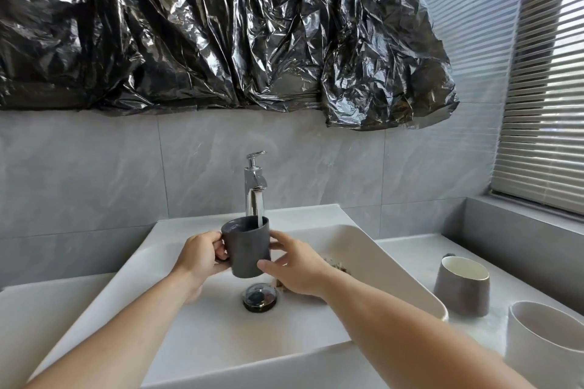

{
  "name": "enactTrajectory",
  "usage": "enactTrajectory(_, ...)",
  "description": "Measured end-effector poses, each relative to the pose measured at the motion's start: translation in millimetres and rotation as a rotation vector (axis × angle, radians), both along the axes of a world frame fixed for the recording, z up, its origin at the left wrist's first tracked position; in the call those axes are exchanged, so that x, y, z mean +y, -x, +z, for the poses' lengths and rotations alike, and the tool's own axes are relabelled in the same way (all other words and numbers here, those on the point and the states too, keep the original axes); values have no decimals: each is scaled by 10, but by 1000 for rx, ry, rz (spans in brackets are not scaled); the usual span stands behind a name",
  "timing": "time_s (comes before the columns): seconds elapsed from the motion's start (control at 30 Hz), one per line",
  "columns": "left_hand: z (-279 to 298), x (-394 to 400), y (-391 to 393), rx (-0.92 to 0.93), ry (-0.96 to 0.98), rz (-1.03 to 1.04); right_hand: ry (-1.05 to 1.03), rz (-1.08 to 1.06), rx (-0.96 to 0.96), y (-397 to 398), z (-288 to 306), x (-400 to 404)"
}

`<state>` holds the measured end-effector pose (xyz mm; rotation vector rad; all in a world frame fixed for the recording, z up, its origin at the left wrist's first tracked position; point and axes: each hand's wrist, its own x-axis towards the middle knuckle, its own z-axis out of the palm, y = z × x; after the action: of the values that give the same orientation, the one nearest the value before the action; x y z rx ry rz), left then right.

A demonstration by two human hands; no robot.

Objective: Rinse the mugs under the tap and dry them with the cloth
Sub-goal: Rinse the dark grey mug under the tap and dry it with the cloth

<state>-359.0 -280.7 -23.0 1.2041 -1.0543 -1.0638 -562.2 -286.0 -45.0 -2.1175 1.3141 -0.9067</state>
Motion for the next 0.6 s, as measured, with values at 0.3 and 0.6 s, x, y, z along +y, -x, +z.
enactTrajectory(0.3, -24, -36, -10, 86, -27, 44, -71, -5, -12, -27, -28, -67)
enactTrajectory(0.6, 3, -25, 87, 209, -101, -69, -256, -32, -261, -42, -59, -113)
